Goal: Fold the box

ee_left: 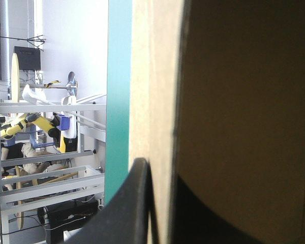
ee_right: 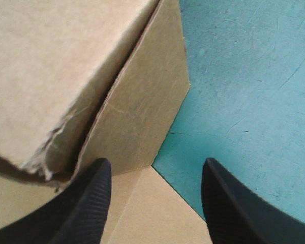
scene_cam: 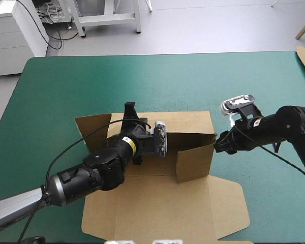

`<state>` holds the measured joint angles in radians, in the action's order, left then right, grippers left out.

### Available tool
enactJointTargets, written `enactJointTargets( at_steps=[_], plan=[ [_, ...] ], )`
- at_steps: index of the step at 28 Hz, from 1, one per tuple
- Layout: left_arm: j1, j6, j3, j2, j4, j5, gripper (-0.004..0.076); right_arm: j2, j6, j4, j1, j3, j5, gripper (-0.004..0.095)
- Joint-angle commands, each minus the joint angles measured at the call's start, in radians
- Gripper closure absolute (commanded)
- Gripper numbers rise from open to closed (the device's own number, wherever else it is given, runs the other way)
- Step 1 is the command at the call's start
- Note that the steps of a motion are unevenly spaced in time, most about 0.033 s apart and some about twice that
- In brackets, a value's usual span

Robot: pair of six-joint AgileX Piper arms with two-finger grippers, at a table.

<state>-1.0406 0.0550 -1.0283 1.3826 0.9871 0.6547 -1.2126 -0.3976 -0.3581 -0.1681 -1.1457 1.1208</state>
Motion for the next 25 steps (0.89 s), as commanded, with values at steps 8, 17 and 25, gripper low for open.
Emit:
enactJointTargets(
  at_steps=[8,17,25],
  plan=[
    [-0.011,-0.005,-0.007,-0.002,-0.143,-0.061,0.0731,0.099,-0.173,-0.210,0.004,0.140,-0.115,0.0423],
    [-0.011,-0.005,-0.007,-0.002,-0.147,-0.065,0.0731,0.149,-0.160,-0.235,0.004,0.243,-0.275,0.0425],
    [-0.011,0.082,-0.007,-0.002,-0.236,-0.063,0.0731,0.154,-0.106,-0.219,-0.111,0.316,-0.449,0.0425]
  ],
)
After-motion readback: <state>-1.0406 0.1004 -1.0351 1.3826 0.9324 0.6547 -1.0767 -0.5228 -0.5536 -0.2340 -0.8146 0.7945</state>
